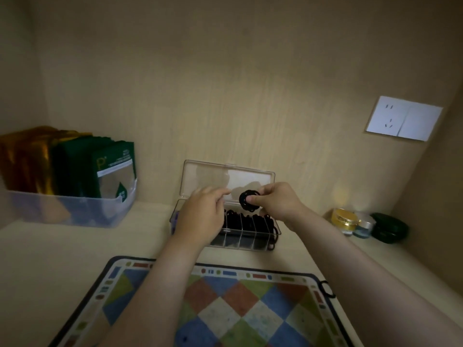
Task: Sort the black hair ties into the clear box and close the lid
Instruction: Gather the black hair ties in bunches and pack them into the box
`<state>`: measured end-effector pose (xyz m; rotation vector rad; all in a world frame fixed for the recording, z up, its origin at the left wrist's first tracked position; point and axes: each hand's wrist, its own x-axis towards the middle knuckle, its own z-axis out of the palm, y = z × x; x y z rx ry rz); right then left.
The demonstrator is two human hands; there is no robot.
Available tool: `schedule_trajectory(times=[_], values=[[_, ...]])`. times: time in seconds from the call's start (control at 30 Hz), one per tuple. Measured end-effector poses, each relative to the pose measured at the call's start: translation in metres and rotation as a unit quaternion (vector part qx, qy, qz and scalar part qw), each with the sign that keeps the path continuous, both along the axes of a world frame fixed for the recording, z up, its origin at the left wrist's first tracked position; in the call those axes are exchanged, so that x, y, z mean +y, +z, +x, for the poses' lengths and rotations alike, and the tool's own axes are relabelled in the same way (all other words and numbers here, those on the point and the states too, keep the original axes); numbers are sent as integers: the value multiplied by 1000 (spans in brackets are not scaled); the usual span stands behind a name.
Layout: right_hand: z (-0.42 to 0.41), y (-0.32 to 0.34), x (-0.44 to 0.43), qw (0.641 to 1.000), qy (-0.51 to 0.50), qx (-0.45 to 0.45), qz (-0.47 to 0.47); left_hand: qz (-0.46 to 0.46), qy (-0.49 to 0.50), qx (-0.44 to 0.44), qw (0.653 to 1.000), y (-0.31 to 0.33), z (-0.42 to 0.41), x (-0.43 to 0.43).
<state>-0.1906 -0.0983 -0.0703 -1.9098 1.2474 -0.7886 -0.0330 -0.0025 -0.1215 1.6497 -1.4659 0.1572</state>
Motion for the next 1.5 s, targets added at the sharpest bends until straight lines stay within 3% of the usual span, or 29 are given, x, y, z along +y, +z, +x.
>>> schedule_trajectory(times=[0.13, 0.23, 0.5, 0.57, 0.77, 0.93, 1.03, 1.2, 1.27, 1.37, 1.5], values=[[16, -10, -11, 987, -21, 137, -75, 44, -19, -48, 998, -9, 0, -6], [22, -14, -8, 959, -30, 252, -123, 64, -9, -67, 996, -13, 3, -10], [43, -23, -7, 879, -18, 442, -177, 108, -18, -102, 989, -15, 1, -17], [44, -24, -10, 876, -1, 448, -180, 141, -28, -129, 981, -16, -2, -17], [24, -3, -15, 910, 95, 381, -131, 188, -29, -149, 970, -13, -7, -21], [3, -4, -8, 934, 99, 294, -179, 189, -36, -128, 973, -12, -8, -22], [-2, -15, 6, 922, 133, 299, -208, 182, -35, -108, 977, -11, -6, -22], [7, -32, 13, 842, 150, 429, -290, 163, -49, -94, 981, -9, -8, -21], [9, -34, 12, 832, 150, 447, -293, 176, -65, -96, 977, -8, -9, -19], [6, -26, 10, 852, 170, 419, -263, 195, -64, -114, 972, -9, -8, -18], [-3, -23, 8, 906, 149, 301, -257, 198, -57, -115, 972, -9, -8, -19]])
